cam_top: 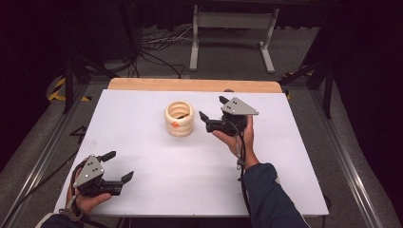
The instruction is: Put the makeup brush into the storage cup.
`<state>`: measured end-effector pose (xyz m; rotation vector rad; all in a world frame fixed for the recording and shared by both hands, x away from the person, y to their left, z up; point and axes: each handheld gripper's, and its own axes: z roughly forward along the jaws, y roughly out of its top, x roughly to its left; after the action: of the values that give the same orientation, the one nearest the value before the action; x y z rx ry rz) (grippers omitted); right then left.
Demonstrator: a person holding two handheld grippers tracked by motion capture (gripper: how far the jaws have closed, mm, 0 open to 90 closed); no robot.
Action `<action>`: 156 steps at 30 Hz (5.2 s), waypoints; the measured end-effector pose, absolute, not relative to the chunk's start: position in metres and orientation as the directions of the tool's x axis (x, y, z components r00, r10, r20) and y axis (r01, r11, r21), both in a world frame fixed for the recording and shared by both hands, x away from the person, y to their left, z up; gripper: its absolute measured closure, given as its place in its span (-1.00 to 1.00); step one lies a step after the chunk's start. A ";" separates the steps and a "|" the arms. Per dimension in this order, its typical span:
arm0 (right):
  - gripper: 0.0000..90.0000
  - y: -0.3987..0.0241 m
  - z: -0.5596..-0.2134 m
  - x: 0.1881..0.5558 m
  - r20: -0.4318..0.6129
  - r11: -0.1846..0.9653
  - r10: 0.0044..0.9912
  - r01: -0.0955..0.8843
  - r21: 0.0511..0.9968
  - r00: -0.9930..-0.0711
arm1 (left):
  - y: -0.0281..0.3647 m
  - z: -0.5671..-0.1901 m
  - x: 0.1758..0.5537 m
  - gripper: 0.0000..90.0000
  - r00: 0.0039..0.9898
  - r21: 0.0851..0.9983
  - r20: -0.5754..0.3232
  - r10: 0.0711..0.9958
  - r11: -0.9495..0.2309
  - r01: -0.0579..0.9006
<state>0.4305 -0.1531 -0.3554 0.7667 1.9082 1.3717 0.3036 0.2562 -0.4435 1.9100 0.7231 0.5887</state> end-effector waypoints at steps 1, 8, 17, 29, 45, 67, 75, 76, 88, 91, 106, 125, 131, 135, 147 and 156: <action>-0.69 -0.153 -0.355 0.430 -0.172 0.279 0.772 0.083 0.957 -0.612 | 0.256 -0.443 0.304 -0.79 0.707 0.908 0.091 0.702 -0.350 0.230; -0.81 -0.157 -0.353 0.425 -0.205 0.310 0.777 0.079 0.947 -0.595 | 0.257 -0.443 0.303 -0.78 0.699 0.911 0.094 0.708 -0.345 0.226; -0.92 -0.162 -0.355 0.412 -0.240 0.342 0.758 0.056 0.938 -0.606 | 0.255 -0.443 0.304 -0.79 0.705 0.905 0.093 0.703 -0.354 0.234; -0.95 -0.174 -0.361 0.398 -0.266 0.363 0.752 0.042 0.931 -0.603 | 0.257 -0.443 0.304 -0.79 0.695 0.907 0.090 0.714 -0.348 0.240; -0.93 -0.196 -0.369 0.383 -0.293 0.377 0.769 0.033 0.926 -0.568 | 0.256 -0.444 0.303 -0.79 0.698 0.901 0.097 0.710 -0.360 0.241; -0.91 -0.217 -0.371 0.361 -0.336 0.414 0.762 0.018 0.910 -0.554 | 0.256 -0.443 0.302 -0.79 0.701 0.900 0.107 0.705 -0.369 0.234; -0.90 -0.226 -0.373 0.353 -0.351 0.433 0.755 0.019 0.901 -0.554 | 0.257 -0.442 0.302 -0.79 0.702 0.901 0.108 0.704 -0.368 0.230; -0.90 -0.226 -0.373 0.352 -0.351 0.434 0.756 0.022 0.900 -0.553 | 0.257 -0.442 0.302 -0.79 0.703 0.900 0.108 0.703 -0.369 0.231; -0.89 -0.240 -0.379 0.341 -0.362 0.444 0.755 0.019 0.896 -0.547 | 0.255 -0.443 0.302 -0.79 0.704 0.899 0.106 0.702 -0.370 0.234; -0.89 -0.243 -0.381 0.339 -0.369 0.450 0.755 0.019 0.893 -0.543 | 0.255 -0.443 0.302 -0.79 0.705 0.899 0.105 0.701 -0.371 0.234; -0.89 -0.261 -0.398 0.327 -0.371 0.465 0.766 0.055 0.883 -0.524 | 0.255 -0.442 0.302 -0.79 0.708 0.899 0.106 0.699 -0.371 0.232; -0.88 -0.296 -0.417 0.309 -0.362 0.470 0.799 0.122 0.874 -0.480 | 0.256 -0.442 0.304 -0.79 0.712 0.901 0.104 0.695 -0.369 0.229; -0.88 -0.306 -0.427 0.301 -0.373 0.484 0.804 0.146 0.863 -0.463 | 0.253 -0.442 0.304 -0.79 0.718 0.899 0.109 0.688 -0.376 0.223; -0.88 -0.314 -0.436 0.295 -0.367 0.484 0.813 0.172 0.858 -0.452 | 0.253 -0.441 0.305 -0.79 0.718 0.901 0.111 0.687 -0.375 0.219; -0.88 -0.332 -0.450 0.277 -0.307 0.426 0.850 0.214 0.879 -0.429 | 0.253 -0.440 0.307 -0.80 0.718 0.901 0.110 0.687 -0.374 0.220; -0.88 -0.334 -0.449 0.268 -0.299 0.405 0.865 0.208 0.891 -0.404 | 0.249 -0.439 0.307 -0.80 0.730 0.897 0.130 0.671 -0.393 0.201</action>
<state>0.2682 -0.3343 -0.4495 0.9221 1.8508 1.0224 0.3072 0.2486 -0.4390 1.9471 0.6675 0.5999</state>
